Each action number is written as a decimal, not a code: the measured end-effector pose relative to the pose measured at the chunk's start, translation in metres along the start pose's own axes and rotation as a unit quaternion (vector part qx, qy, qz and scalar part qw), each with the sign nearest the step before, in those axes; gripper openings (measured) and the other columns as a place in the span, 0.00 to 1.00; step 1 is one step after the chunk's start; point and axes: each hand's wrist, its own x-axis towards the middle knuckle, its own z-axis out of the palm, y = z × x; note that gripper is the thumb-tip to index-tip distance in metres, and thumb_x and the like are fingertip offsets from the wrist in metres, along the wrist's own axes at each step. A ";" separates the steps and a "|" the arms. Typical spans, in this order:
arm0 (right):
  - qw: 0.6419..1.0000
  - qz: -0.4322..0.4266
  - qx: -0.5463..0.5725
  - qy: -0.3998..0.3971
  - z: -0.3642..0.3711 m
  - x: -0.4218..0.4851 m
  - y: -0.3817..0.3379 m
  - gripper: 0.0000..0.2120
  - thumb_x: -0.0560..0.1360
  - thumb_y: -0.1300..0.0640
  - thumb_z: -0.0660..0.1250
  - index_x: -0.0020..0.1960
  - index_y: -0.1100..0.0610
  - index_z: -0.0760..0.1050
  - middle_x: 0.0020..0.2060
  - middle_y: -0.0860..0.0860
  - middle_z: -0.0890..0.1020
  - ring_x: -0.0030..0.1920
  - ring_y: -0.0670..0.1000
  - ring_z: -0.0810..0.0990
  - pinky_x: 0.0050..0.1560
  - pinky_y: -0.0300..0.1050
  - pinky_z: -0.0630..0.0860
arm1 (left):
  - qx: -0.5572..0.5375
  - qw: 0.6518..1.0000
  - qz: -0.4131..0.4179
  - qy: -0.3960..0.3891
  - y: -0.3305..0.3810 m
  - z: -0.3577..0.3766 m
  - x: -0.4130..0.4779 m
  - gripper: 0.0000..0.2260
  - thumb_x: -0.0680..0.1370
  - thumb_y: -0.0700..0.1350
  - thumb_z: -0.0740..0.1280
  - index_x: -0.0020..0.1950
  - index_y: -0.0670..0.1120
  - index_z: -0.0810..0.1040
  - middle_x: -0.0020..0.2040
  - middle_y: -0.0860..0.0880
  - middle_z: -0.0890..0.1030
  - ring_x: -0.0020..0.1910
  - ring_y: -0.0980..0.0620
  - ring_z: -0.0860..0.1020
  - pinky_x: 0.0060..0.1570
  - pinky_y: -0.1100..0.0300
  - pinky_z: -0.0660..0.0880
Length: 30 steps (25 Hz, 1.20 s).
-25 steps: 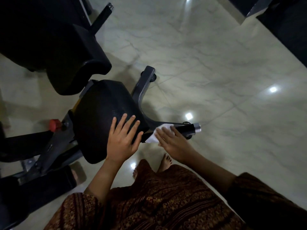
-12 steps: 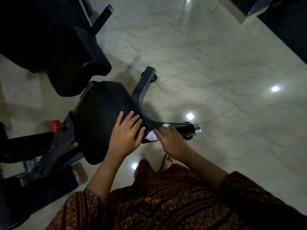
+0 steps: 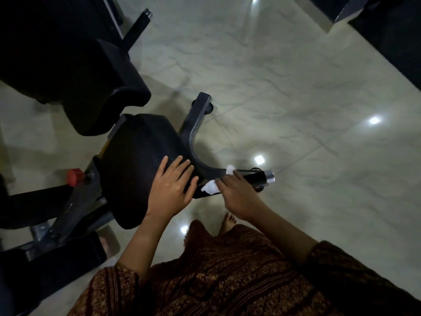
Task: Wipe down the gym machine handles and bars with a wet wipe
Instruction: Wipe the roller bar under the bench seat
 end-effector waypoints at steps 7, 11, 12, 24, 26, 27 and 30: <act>0.989 0.136 -0.029 0.055 -0.031 -0.041 0.050 0.19 0.65 0.65 0.52 0.48 0.65 0.77 0.42 0.60 0.80 0.43 0.61 0.80 0.48 0.53 0.77 | -0.007 1.000 0.000 0.001 0.000 0.000 0.000 0.15 0.76 0.48 0.62 0.50 0.38 0.82 0.52 0.42 0.82 0.57 0.44 0.78 0.67 0.47 0.61; 0.998 -0.046 -0.025 0.026 -0.002 -0.032 0.019 0.21 0.71 0.66 0.51 0.58 0.67 0.76 0.56 0.64 0.79 0.57 0.63 0.78 0.63 0.55 0.70 | -0.009 1.000 0.001 -0.002 -0.001 0.000 -0.001 0.15 0.76 0.48 0.62 0.50 0.38 0.82 0.52 0.42 0.82 0.57 0.44 0.78 0.67 0.48 0.60; 0.991 -0.124 -0.042 0.002 0.006 -0.031 0.019 0.21 0.73 0.65 0.52 0.61 0.65 0.75 0.59 0.62 0.78 0.62 0.60 0.75 0.68 0.53 0.62 | -0.010 1.000 0.002 -0.004 -0.001 0.000 -0.001 0.15 0.76 0.48 0.61 0.50 0.39 0.82 0.52 0.42 0.82 0.57 0.44 0.78 0.67 0.48 0.60; 0.988 -0.151 -0.017 -0.011 -0.006 -0.048 0.071 0.19 0.83 0.58 0.41 0.70 0.60 0.61 0.69 0.55 0.69 0.75 0.51 0.50 0.73 0.50 0.52 | -0.016 1.000 -0.001 -0.008 0.001 -0.002 0.000 0.15 0.76 0.48 0.61 0.51 0.38 0.82 0.52 0.41 0.82 0.58 0.43 0.78 0.67 0.48 0.60; 0.989 -0.150 -0.016 -0.013 -0.002 -0.048 0.078 0.19 0.83 0.57 0.41 0.68 0.58 0.62 0.66 0.56 0.73 0.75 0.48 0.48 0.72 0.49 0.52 | -0.016 1.000 0.003 -0.006 0.001 -0.002 0.000 0.15 0.76 0.48 0.61 0.51 0.38 0.82 0.52 0.41 0.82 0.58 0.43 0.78 0.67 0.48 0.60; 0.991 -0.131 -0.006 0.004 -0.008 -0.052 0.086 0.18 0.83 0.57 0.43 0.67 0.58 0.64 0.63 0.57 0.75 0.75 0.47 0.53 0.72 0.47 0.54 | -0.017 1.000 0.004 -0.005 0.001 -0.002 0.000 0.15 0.76 0.48 0.61 0.51 0.38 0.82 0.52 0.41 0.82 0.58 0.43 0.78 0.67 0.48 0.60; 0.995 -0.078 -0.006 0.066 -0.039 -0.066 0.099 0.16 0.83 0.58 0.45 0.63 0.62 0.66 0.57 0.61 0.80 0.60 0.58 0.77 0.62 0.48 0.72 | -0.016 1.000 0.000 -0.001 0.001 -0.002 0.001 0.15 0.76 0.47 0.62 0.50 0.38 0.82 0.52 0.42 0.82 0.58 0.43 0.78 0.67 0.47 0.61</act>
